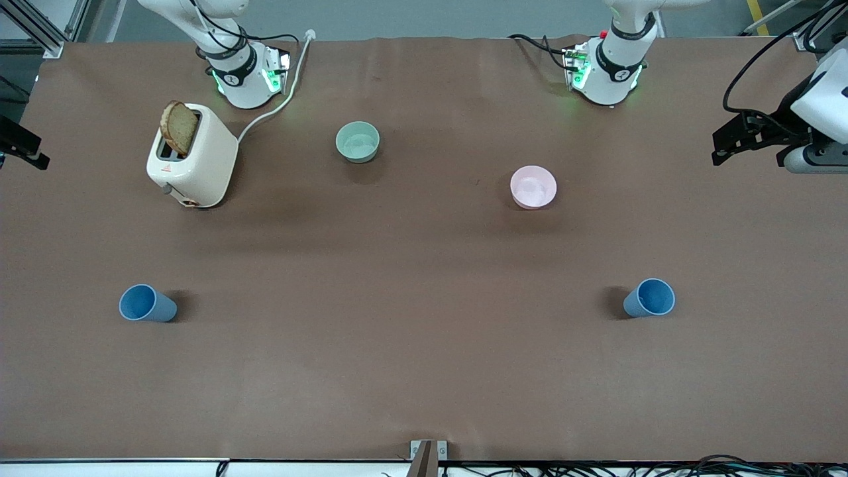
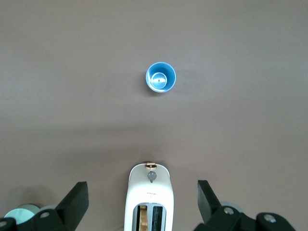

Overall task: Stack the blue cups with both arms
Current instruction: 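Move the left gripper down toward the blue cup beside it, then grasp the blue cup with the left gripper while the right gripper grasps another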

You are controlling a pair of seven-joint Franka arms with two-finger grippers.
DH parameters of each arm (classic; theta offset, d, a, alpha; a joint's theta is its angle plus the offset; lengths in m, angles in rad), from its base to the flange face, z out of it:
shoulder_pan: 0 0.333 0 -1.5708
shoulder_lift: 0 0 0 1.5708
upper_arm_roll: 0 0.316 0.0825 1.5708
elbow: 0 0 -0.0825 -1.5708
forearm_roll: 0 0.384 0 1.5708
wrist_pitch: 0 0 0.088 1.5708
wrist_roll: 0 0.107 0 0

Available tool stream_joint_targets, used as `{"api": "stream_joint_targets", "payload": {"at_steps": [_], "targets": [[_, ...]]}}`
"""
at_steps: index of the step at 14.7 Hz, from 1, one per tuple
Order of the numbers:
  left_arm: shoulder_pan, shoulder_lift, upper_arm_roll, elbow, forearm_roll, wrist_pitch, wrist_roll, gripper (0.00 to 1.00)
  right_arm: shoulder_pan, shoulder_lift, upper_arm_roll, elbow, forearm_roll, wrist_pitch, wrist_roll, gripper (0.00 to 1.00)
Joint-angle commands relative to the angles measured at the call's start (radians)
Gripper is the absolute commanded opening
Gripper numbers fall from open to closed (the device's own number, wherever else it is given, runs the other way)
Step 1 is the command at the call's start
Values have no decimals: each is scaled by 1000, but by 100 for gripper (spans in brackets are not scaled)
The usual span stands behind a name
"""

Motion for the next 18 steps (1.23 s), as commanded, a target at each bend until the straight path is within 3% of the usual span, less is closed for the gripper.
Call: {"api": "stream_joint_targets", "payload": {"at_steps": [1,5,11,16,18], "targets": [[7,-12,-8,6,3,-8,18,100,-2,-9,4,-30,-10,22,4,100],[11,25,5,38,18,4,15,100,-1,-1,4,-23,18,20,4,99],[59,254,12,31,31,203,1,100,-6,10,4,-24,25,24,0,100],[99,393,11,-58,51,429,-42,100,16,57,-39,-37,25,86,-3,100],[117,422,9,-92,49,450,-45,99,17,86,-65,-46,25,129,-8,100]]}}
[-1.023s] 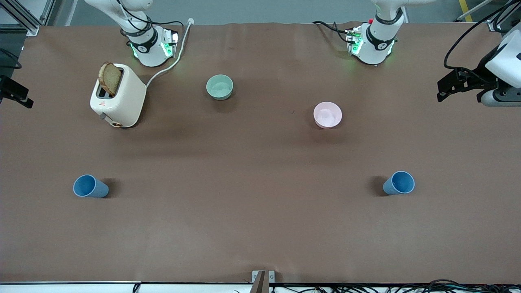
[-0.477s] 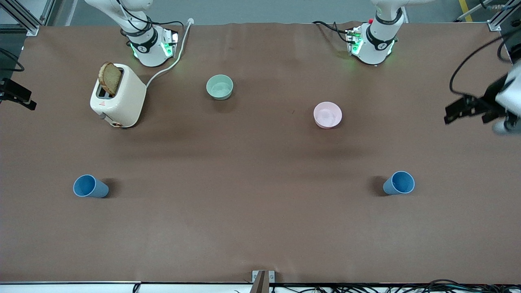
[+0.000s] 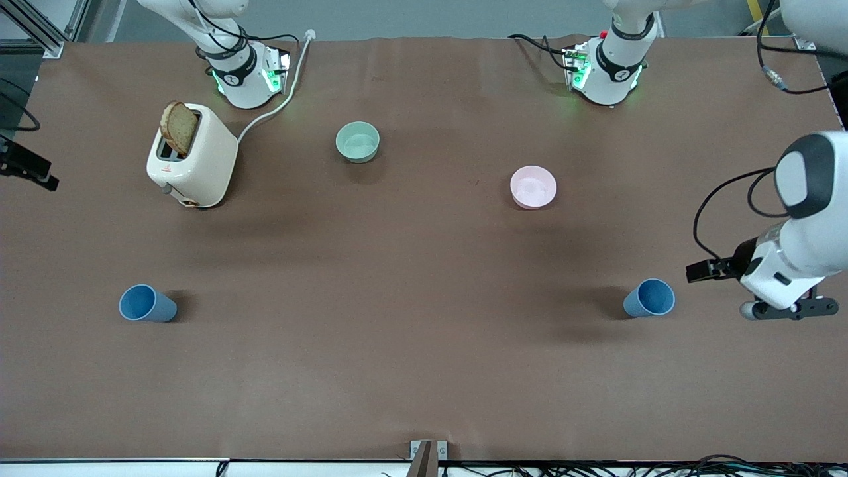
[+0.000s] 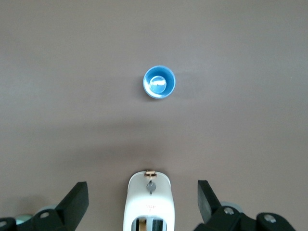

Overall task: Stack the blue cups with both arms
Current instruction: 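Grasp the blue cup with the left gripper while the right gripper grasps another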

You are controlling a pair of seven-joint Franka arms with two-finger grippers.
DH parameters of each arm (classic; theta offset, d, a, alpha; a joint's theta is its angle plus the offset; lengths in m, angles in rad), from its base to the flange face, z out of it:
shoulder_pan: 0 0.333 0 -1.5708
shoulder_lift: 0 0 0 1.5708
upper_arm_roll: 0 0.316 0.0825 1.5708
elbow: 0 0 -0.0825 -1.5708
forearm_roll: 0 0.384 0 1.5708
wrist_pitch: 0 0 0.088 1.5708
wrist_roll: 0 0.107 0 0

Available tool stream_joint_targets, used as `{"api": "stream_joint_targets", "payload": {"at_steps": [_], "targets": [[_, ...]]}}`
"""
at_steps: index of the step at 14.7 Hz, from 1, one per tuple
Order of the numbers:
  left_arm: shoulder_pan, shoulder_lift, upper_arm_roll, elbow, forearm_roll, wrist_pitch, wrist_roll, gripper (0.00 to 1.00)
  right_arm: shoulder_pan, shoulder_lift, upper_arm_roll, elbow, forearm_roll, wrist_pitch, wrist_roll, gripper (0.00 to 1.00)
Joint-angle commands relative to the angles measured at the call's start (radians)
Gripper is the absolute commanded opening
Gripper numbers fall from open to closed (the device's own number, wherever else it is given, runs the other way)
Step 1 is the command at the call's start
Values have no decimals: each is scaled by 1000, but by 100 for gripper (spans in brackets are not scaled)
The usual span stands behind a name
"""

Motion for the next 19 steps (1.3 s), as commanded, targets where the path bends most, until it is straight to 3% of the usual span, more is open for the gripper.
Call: {"api": "stream_joint_targets", "payload": {"at_steps": [1,4,11,15,17,19], "targets": [[27,23,-7,-61,7,60,-16,97,16,37,-40,-16,16,50,-8,100],[34,52,-8,-115,7,141,-16,92,19,108,-51,-53,16,166,-10,100],[36,166,-10,-113,-2,267,-16,61,19,371,-57,-47,49,404,-10,100],[33,183,-10,-107,-2,275,-16,32,16,508,-65,-24,85,539,-120,100],[27,186,-10,-104,-2,275,-18,13,19,548,-88,-9,112,548,-171,99],[22,181,-11,-102,-2,270,-18,1,19,583,-103,2,144,548,-253,96]]}}
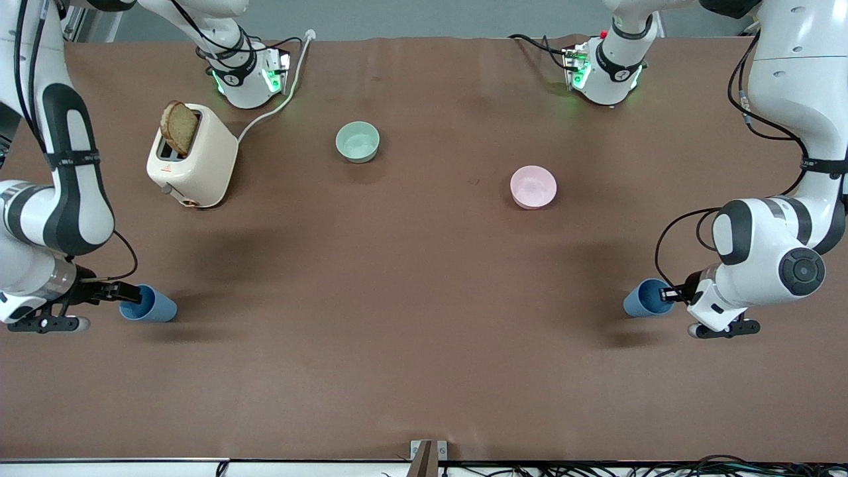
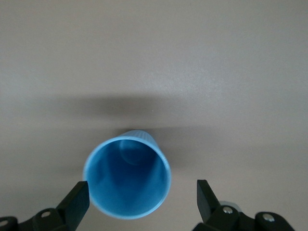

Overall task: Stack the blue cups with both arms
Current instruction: 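Grasp the blue cup with the left gripper while the right gripper grasps another, then carry the cup to mid-table with the left gripper while the right gripper lifts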

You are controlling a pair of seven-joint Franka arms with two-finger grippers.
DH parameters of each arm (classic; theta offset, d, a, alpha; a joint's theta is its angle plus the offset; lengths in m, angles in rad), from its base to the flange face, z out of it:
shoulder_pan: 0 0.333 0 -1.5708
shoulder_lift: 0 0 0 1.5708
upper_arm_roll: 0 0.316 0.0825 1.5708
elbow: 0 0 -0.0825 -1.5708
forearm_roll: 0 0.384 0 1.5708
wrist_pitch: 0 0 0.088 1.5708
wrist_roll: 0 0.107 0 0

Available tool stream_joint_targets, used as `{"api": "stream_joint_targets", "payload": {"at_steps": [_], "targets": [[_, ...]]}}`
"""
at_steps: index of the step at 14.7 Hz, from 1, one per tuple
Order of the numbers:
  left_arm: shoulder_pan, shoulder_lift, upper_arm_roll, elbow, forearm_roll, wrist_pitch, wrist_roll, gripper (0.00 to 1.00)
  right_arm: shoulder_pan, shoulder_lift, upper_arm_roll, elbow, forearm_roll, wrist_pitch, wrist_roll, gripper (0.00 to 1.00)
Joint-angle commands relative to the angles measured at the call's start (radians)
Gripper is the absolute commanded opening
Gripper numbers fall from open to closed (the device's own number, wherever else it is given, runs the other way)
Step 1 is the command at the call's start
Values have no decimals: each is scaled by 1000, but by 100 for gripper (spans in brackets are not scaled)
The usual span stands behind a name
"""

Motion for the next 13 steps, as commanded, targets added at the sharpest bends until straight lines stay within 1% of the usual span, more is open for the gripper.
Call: {"api": "stream_joint_targets", "payload": {"at_steps": [1,2,3,4,5,6,7,8,9,10,11,13], "targets": [[-5,-10,-8,5,-1,-7,-13,1,8,44,-29,36,74,-7,-111,95],[-10,-23,-14,5,0,-11,-12,1,9,55,-43,34,98,-4,-131,94],[-12,-50,-34,4,-1,-16,-12,1,9,65,-48,33,109,11,-136,91],[-10,-70,-61,5,0,-49,-21,0,9,72,-48,28,111,28,-136,87],[-9,-98,-98,10,0,-91,-54,0,12,73,-48,28,111,32,-136,76],[-10,-116,-145,14,0,-120,-114,0,11,73,-48,28,112,33,-136,52],[-12,-127,-199,14,0,-143,-184,1,9,75,-48,31,112,32,-128,22],[-13,-125,-256,11,8,-148,-250,1,14,75,-48,34,111,27,-123,11],[-25,-118,-303,14,15,-143,-312,1,20,75,-48,34,111,25,-123,7],[-72,-116,-318,17,19,-140,-373,1,15,75,-48,34,112,27,-126,4],[-134,-107,-316,30,26,-132,-432,1,15,75,-48,34,112,25,-127,3],[-261,-41,-316,82,70,-131,-565,1,18,73,-48,34,112,19,-120,3]]}}
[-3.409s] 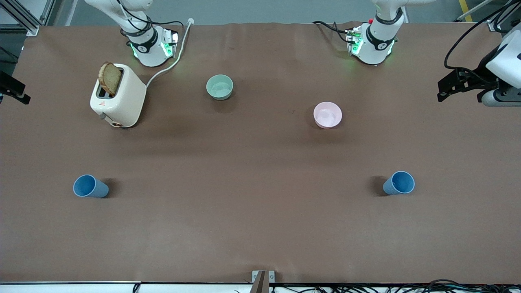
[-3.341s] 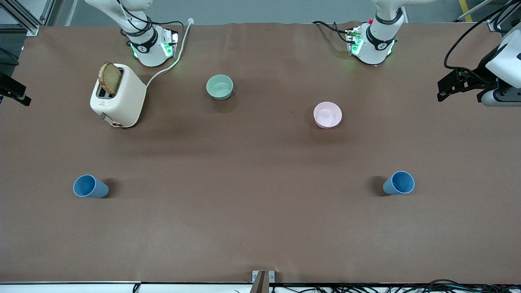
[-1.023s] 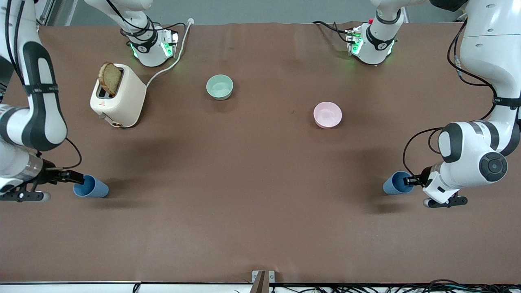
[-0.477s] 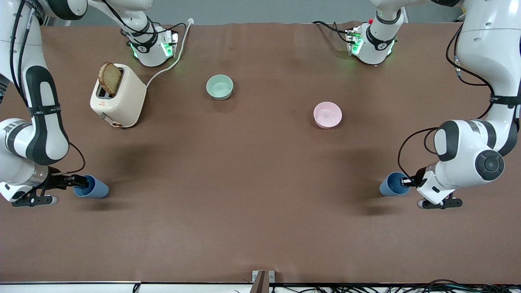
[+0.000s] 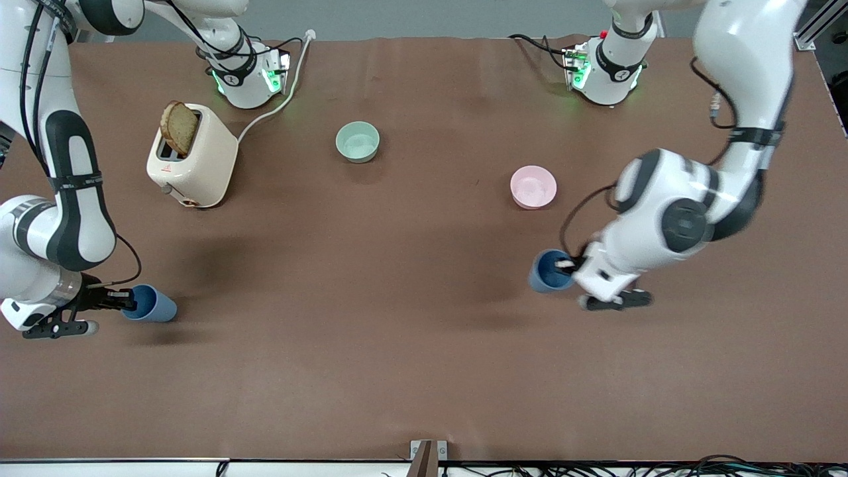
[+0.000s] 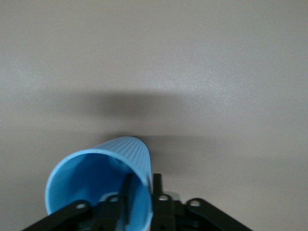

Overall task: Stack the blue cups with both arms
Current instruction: 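Carry the cup to mid-table with the left gripper while the right gripper lifts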

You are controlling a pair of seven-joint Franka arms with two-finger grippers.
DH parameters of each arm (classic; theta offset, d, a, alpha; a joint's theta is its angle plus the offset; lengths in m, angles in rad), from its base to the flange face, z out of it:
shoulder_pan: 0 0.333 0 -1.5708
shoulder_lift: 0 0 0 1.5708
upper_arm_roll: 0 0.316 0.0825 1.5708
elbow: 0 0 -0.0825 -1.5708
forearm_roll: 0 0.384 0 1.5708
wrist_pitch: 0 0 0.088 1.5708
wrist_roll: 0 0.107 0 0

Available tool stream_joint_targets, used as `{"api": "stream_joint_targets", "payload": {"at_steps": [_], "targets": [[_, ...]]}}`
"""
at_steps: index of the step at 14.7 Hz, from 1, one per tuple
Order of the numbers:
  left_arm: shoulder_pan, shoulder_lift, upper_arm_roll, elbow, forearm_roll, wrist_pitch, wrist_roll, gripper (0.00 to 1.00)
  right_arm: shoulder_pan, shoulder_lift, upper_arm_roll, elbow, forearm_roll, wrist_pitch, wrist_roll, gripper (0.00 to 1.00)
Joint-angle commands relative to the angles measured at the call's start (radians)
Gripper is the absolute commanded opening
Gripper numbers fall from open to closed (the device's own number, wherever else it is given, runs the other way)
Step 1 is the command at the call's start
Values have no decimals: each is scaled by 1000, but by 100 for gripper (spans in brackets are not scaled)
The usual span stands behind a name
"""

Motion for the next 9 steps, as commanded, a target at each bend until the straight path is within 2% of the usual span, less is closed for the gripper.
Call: {"api": "stream_joint_targets", "payload": {"at_steps": [1,4,7,9], "targets": [[-175,113,8,84,92,8,-210,1,11,-1,-10,12,20,-14,15,3],[-279,215,7,164,162,24,-456,1,38,-56,-9,12,17,-84,65,3],[-352,247,7,171,162,60,-541,1,89,-167,-6,12,8,-222,192,3],[-355,264,7,171,153,73,-581,5,104,-241,17,12,8,-328,268,2]]}}
